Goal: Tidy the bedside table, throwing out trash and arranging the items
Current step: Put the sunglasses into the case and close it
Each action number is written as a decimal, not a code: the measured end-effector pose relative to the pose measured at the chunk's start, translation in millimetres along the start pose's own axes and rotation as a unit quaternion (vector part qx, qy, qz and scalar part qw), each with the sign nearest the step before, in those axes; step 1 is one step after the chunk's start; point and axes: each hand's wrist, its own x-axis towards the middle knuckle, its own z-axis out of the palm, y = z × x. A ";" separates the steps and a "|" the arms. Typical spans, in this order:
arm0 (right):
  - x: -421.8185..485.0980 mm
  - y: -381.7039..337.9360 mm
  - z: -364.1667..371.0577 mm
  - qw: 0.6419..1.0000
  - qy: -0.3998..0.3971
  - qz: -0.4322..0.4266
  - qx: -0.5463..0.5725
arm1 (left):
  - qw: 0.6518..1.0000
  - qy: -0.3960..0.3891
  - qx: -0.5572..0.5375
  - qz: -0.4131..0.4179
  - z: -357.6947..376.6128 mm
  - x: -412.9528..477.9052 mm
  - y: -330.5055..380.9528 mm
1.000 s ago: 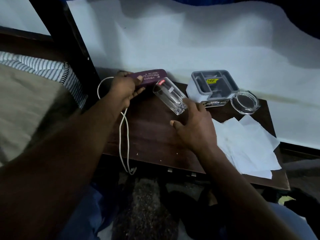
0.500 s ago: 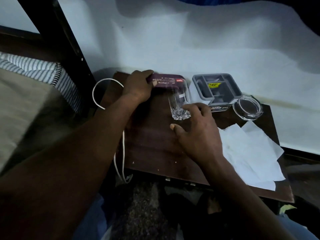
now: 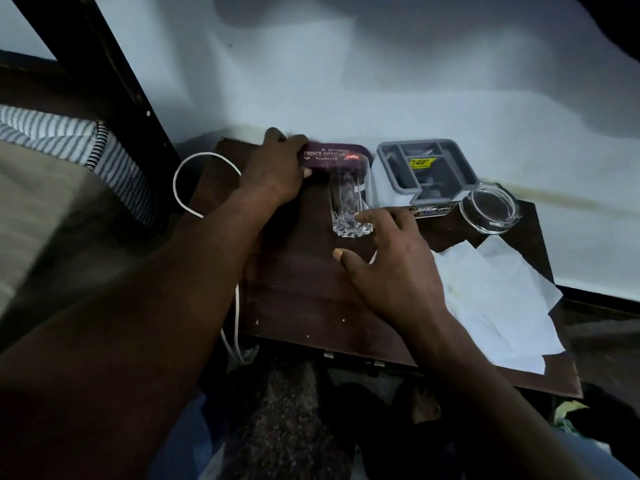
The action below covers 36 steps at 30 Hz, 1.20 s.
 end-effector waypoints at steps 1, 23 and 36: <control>-0.3 -0.4 0.1 1.000 0.002 -0.001 0.000 | 1.000 -0.002 0.011 0.000 -2.0 0.0 -1.5; -3.9 -8.0 5.1 0.998 0.046 0.012 -0.030 | 0.995 -0.062 0.060 0.050 -21.8 -11.4 -4.4; 17.5 20.5 -47.0 0.991 0.134 0.025 0.016 | 0.997 -0.050 0.054 0.030 -22.3 -11.7 -3.7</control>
